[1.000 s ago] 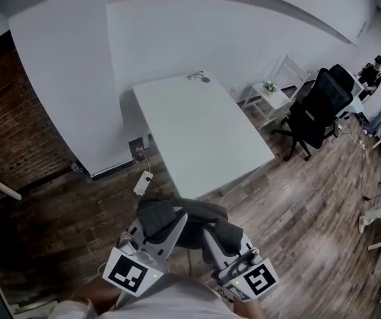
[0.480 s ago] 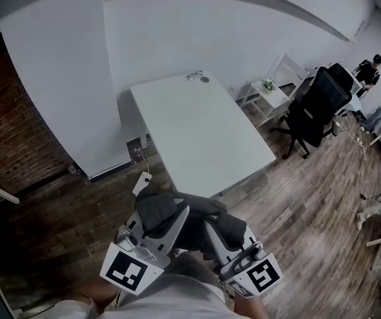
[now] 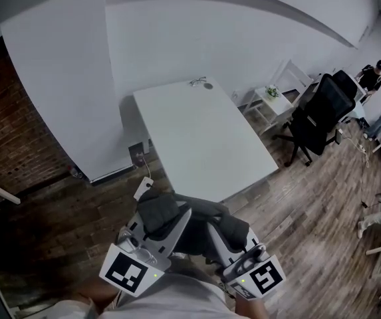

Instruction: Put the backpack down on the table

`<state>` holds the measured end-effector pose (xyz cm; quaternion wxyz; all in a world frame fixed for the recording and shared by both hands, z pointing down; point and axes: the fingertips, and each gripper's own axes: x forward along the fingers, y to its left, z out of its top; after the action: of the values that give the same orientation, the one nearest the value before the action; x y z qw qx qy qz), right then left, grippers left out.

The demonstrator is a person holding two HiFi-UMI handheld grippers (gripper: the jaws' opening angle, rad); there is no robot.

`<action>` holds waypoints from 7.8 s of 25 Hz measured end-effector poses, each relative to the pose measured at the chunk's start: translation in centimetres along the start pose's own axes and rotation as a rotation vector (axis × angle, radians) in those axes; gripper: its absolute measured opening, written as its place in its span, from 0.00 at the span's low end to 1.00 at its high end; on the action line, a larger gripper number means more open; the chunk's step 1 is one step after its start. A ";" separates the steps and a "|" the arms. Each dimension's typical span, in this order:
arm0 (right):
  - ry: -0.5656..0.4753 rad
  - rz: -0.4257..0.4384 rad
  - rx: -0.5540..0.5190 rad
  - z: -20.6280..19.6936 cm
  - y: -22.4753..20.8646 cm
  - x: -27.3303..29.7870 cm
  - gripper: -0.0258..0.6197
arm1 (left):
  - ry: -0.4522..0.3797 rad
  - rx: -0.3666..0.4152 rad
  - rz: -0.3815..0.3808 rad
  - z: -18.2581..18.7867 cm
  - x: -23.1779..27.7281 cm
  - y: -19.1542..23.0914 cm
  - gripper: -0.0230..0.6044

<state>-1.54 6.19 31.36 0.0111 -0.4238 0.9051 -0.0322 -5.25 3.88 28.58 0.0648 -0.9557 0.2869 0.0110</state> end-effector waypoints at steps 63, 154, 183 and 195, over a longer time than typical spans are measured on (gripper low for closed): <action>0.022 -0.045 -0.129 3.6 -29.4 17.1 0.10 | 0.020 0.208 0.141 -3.9 26.1 18.3 0.07; 0.530 -0.321 0.132 -21.0 -43.0 15.0 0.46 | 0.640 -0.210 0.142 -33.4 26.8 23.0 0.66; 0.527 -0.361 0.098 -20.0 -41.7 12.9 0.47 | 0.604 -0.196 0.200 -30.8 25.0 23.4 0.73; 0.462 -0.445 0.051 -17.9 -39.4 11.5 0.38 | 0.551 -0.177 0.224 -28.0 23.2 23.1 0.73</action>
<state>20.46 -26.96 51.98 -0.1913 -0.5924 0.7677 -0.1521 0.97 -31.51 52.26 -0.1005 -0.8871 0.3953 -0.2162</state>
